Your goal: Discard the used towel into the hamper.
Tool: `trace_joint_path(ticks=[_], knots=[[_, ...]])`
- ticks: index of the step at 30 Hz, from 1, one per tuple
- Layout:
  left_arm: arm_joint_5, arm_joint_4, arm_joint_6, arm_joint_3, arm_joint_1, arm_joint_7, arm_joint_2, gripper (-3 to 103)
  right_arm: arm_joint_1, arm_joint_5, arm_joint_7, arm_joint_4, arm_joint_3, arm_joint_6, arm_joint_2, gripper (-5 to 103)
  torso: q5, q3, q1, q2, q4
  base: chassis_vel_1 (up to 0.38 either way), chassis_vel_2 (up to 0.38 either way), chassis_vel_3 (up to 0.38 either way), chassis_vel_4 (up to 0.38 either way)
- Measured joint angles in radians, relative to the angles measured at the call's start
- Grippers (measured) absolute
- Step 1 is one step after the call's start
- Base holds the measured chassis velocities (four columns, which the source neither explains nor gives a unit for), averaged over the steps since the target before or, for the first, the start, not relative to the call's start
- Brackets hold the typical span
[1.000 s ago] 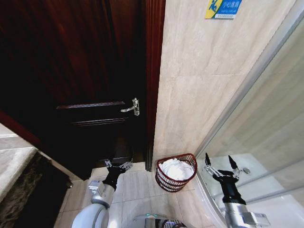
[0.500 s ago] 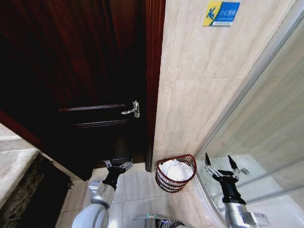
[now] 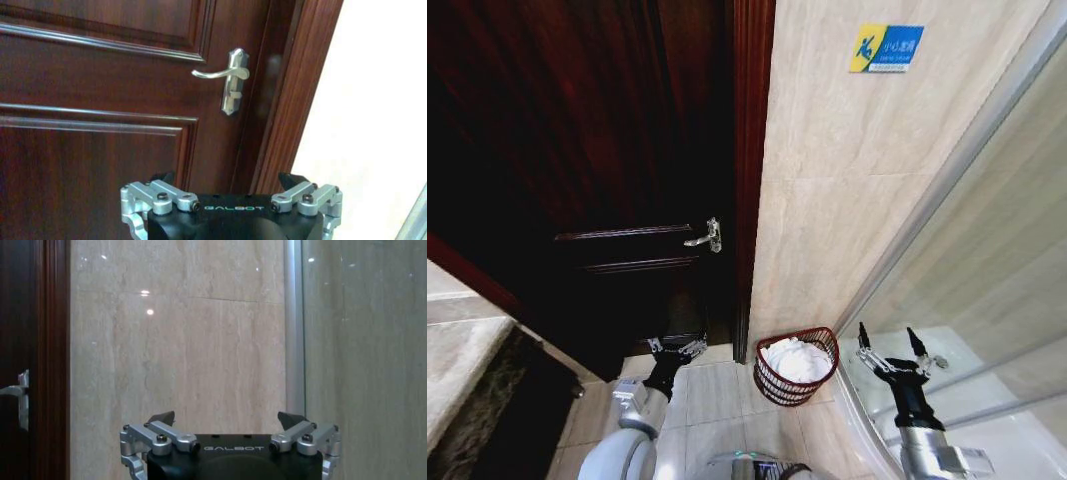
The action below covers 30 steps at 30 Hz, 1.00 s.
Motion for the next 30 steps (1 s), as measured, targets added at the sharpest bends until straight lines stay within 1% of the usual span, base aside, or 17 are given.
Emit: trace_joint_path(ticks=[15, 30], knots=[[0.000, 0.000, 0.000, 0.000, 0.000, 0.000, 0.000, 100, 0.000, 0.000, 0.000, 0.000, 0.000, 0.000, 0.000, 100, 0.0000, -0.001, -0.001, -0.002, 0.0000, 0.000, 0.000, 0.000, 0.000], [0.000, 0.000, 0.000, 0.000, 0.000, 0.000, 0.000, 100, 0.000, 0.000, 0.000, 0.000, 0.000, 0.000, 0.000, 100, 0.0000, -0.003, -0.002, -0.005, 0.0001, 0.041, 0.035, 0.041, 0.042]])
